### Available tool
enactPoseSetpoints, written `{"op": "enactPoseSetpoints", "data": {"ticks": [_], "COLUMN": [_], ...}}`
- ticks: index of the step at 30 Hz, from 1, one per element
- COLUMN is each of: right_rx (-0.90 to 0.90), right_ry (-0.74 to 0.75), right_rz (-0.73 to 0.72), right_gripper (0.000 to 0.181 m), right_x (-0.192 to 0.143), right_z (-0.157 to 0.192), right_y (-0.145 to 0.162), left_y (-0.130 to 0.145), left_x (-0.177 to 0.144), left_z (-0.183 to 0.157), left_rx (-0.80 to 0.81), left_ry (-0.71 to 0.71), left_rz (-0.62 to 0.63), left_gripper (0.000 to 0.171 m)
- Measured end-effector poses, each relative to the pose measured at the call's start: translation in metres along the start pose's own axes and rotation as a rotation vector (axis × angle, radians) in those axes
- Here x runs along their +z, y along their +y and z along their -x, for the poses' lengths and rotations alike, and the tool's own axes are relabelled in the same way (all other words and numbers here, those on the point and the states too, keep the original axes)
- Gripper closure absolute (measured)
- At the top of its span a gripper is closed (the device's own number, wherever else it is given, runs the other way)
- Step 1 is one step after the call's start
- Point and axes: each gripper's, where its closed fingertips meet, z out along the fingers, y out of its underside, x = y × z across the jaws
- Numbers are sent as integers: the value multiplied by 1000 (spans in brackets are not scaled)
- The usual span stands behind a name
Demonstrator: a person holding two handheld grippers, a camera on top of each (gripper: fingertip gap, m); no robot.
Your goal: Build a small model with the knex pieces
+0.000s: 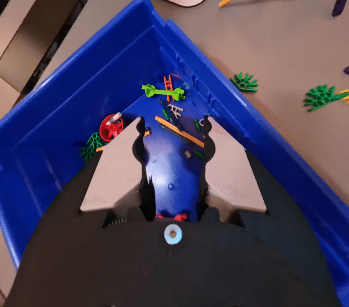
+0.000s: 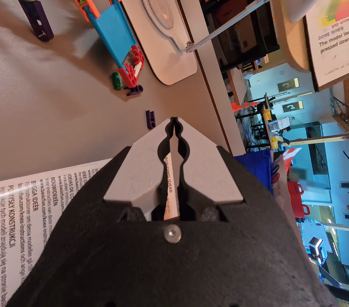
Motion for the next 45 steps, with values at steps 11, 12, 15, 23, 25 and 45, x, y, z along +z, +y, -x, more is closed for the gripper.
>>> {"op": "enactPoseSetpoints", "data": {"ticks": [11, 12, 15, 23, 25, 45], "right_rx": [51, 53, 59, 71, 77, 68], "right_ry": [-12, -15, -22, -33, -36, -45], "right_rz": [-64, -67, -80, -108, -113, -72], "right_gripper": [181, 181, 181, 181, 181, 181], "right_x": [-11, -12, -14, -19, -21, -14], "right_z": [-7, -7, -7, -8, -8, -3], "right_y": [-9, -9, -12, -18, -18, -11], "left_y": [10, 10, 8, 11, 13, -6], "left_x": [57, 58, 61, 58, 51, 73], "left_z": [7, 3, 7, 12, 19, 18], "left_rx": [-29, -47, -97, -70, -78, 10], "left_ry": [119, 152, 162, 137, 118, 188], "left_rz": [114, 104, 61, 58, 60, 47], "left_gripper": [112, 118, 145, 158, 160, 123]}}
